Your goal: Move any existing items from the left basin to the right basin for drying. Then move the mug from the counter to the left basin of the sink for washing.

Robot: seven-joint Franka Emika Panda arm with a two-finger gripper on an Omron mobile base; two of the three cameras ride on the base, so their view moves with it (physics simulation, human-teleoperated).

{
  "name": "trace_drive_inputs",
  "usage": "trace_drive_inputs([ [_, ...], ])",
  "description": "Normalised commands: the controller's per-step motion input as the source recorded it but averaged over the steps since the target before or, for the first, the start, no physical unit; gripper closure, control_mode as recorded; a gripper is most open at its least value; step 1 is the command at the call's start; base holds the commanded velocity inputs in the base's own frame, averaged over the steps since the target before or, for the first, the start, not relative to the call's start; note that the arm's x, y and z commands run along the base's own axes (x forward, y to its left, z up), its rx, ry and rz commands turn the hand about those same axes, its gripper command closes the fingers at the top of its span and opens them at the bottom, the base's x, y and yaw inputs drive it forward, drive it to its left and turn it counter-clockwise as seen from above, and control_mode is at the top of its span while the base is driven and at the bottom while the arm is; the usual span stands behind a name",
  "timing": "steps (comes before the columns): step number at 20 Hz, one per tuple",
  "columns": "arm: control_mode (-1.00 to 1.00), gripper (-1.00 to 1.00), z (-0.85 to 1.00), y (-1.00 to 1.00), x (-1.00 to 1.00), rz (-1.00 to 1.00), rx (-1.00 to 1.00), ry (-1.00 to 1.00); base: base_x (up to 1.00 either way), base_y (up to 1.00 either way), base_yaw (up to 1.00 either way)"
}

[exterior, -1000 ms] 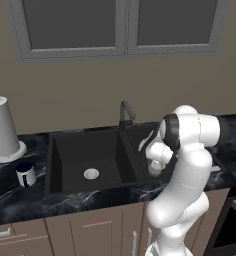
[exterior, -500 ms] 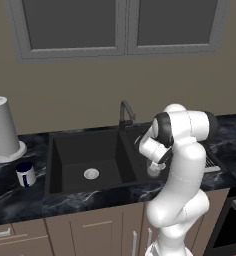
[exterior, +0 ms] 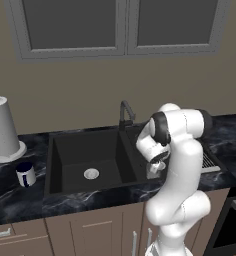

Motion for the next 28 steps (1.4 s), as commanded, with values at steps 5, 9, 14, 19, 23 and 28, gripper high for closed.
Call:
trace_drive_inputs([
  [5, -1.00, -1.00, 0.04, 0.00, 0.00, 0.02, -0.01, 0.00, 0.00, 0.00, 0.00],
  [9, -1.00, -1.00, 0.33, 0.00, 0.00, 0.00, 0.00, 0.00, 0.00, 0.00, 0.00],
  [14, -1.00, -1.00, 0.84, 0.00, 0.00, 0.00, 0.00, 0.00, 0.00, 0.00, 0.00],
  [19, -1.00, -1.00, 1.00, 0.05, -0.05, 0.00, 0.00, 0.00, 0.00, 0.00, 0.00],
  [23, -1.00, -1.00, 1.00, 0.00, -0.11, 0.00, 0.02, 0.07, 0.00, 0.00, 0.00],
  [28, -1.00, -1.00, 1.00, 0.01, 0.00, 0.00, 0.13, 0.23, 0.00, 0.00, 0.00],
])
